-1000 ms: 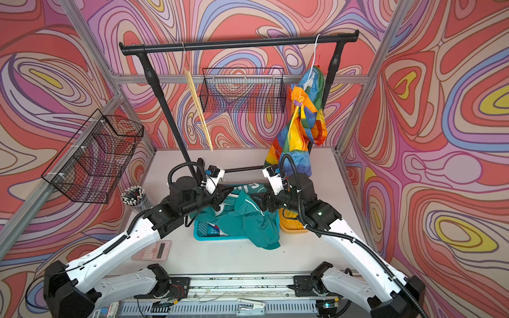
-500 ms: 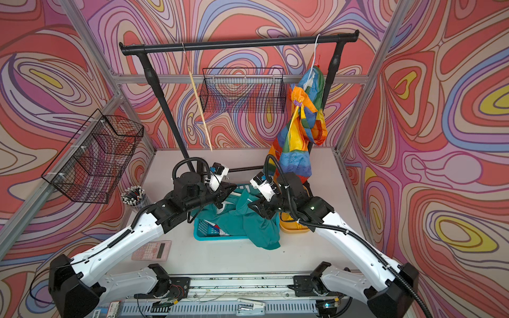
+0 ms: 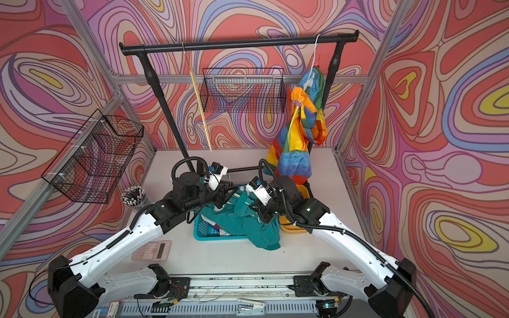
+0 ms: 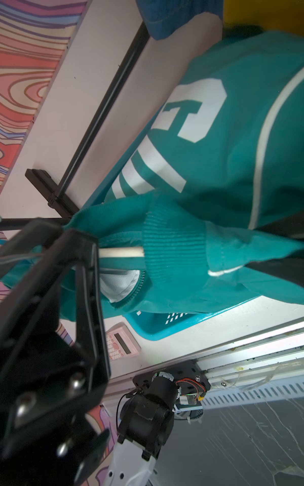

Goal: Remove the clothespins securing jackets to the hanger
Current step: Adjust the hanger in the basket.

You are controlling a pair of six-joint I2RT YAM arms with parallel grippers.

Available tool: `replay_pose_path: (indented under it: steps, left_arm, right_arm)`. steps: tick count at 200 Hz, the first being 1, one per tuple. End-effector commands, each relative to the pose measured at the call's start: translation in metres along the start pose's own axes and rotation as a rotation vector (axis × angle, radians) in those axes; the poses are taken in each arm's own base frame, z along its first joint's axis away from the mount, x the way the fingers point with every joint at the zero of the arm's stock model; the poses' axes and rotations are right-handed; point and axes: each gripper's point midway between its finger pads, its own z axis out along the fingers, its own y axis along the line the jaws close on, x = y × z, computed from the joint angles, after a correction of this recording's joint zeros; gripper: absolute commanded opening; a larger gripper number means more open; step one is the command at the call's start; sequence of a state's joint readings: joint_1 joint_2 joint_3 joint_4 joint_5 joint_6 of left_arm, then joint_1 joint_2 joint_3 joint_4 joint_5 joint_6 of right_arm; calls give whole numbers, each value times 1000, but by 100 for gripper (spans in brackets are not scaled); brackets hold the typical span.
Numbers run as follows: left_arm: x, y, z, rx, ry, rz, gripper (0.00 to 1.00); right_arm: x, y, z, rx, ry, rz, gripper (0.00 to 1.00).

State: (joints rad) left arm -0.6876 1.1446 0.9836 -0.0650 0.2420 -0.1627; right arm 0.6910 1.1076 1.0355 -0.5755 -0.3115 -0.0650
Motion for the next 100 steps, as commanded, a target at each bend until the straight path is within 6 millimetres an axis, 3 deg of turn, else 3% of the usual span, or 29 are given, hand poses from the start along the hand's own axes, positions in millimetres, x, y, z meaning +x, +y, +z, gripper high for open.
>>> replay_pose_path:
  steps: [1, 26, 54, 82, 100]
  left_arm:
    - [-34, -1, -30, -48, -108, -32, 63]
    - [-32, 19, -61, -189, -135, -66, 74]
    - [-25, 47, -89, -363, -99, -119, 79]
    - [-16, 71, -87, -393, -6, -297, 80]
    - [-17, 75, -79, -345, 2, -386, 80]
  right_arm:
    - [-11, -4, -15, 66, -79, -15, 0]
    - [-11, -6, -26, 121, -101, -12, 0]
    - [-14, -4, -34, 171, -126, -6, 0]
    - [-12, -2, -31, 275, -113, -36, 0]
    - [-9, -5, -26, 372, -81, -63, 0]
